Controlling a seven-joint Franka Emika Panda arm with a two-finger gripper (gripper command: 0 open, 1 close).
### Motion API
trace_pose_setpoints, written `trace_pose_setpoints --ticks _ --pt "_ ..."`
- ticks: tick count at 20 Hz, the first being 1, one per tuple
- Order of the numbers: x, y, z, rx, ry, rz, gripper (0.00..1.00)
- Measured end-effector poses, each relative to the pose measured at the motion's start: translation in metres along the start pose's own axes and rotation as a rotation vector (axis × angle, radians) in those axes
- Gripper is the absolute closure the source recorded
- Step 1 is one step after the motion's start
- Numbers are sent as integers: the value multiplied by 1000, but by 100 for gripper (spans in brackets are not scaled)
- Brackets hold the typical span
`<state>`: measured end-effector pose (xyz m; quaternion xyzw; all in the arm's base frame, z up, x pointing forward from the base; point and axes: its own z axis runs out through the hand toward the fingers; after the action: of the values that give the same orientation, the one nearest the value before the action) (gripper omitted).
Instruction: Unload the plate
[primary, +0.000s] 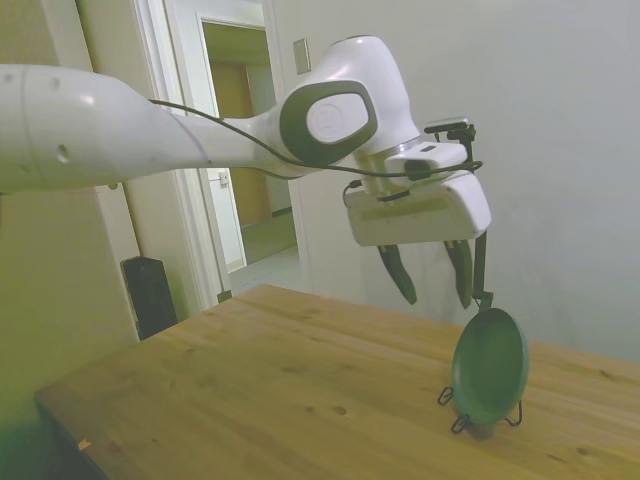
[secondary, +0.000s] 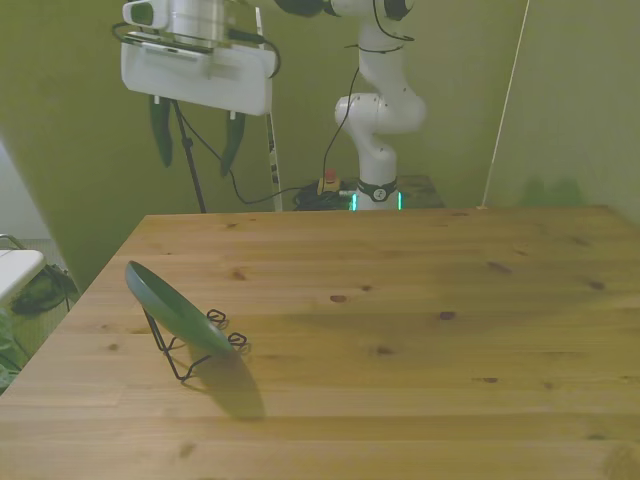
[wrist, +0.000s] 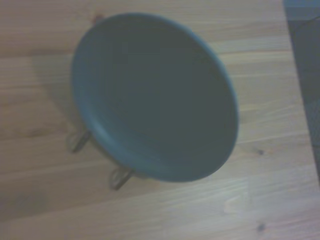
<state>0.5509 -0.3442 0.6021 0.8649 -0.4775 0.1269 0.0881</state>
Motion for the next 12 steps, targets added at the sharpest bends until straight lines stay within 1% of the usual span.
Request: trace_pose_setpoints --ticks 3,6,7,8,12 --pt "29 -4 16 -23 33 24 0" --pt "47 -16 27 -14 60 33 0" --pt "49 -22 25 8 64 35 0" --pt "49 -23 25 10 63 32 0" --pt "38 -43 47 14 23 -15 0"
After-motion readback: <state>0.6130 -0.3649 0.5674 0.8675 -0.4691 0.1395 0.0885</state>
